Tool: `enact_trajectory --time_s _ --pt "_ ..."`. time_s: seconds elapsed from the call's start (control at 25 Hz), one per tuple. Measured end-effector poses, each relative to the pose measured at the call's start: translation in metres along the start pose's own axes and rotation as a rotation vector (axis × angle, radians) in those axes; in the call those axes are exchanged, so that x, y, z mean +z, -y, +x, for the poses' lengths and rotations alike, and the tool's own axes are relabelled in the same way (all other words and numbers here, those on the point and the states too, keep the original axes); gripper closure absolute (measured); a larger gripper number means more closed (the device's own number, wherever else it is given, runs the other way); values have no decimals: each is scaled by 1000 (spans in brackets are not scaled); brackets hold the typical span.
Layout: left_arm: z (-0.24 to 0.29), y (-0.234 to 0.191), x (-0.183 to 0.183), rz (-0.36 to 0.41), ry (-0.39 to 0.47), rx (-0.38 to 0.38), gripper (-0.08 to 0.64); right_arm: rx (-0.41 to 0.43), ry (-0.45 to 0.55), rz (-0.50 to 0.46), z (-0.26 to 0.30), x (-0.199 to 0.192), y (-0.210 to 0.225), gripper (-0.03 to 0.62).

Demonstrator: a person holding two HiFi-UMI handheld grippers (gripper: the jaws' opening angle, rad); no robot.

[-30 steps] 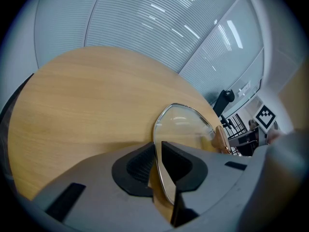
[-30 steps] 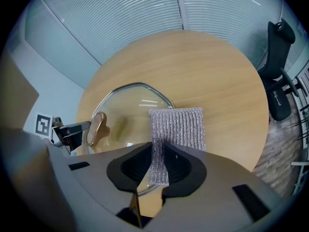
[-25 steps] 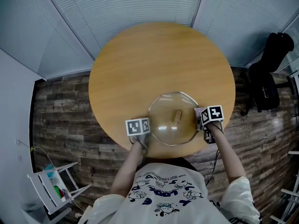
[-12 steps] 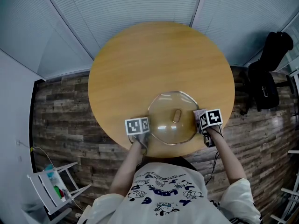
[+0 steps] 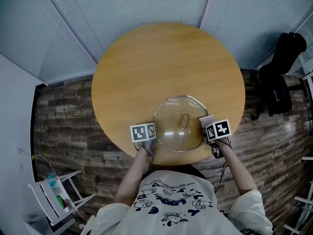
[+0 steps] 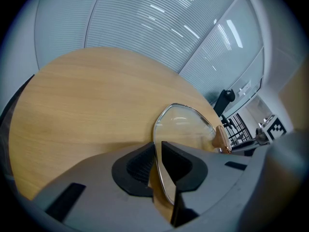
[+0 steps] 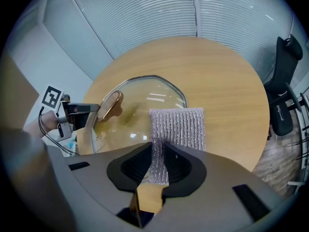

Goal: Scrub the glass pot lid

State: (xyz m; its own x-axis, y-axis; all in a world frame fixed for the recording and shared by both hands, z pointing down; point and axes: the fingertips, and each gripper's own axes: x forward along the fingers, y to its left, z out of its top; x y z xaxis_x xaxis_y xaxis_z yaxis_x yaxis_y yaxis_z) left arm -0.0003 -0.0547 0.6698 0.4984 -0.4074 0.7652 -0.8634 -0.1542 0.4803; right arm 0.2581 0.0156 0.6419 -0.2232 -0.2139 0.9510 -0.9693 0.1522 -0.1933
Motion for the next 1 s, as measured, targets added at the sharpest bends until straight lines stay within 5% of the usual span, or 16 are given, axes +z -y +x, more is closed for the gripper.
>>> enact_trajectory --time_s 1.0 --pt "0 0 0 -9 2 2 503 112 -39 -129 2 -20 -67 517"
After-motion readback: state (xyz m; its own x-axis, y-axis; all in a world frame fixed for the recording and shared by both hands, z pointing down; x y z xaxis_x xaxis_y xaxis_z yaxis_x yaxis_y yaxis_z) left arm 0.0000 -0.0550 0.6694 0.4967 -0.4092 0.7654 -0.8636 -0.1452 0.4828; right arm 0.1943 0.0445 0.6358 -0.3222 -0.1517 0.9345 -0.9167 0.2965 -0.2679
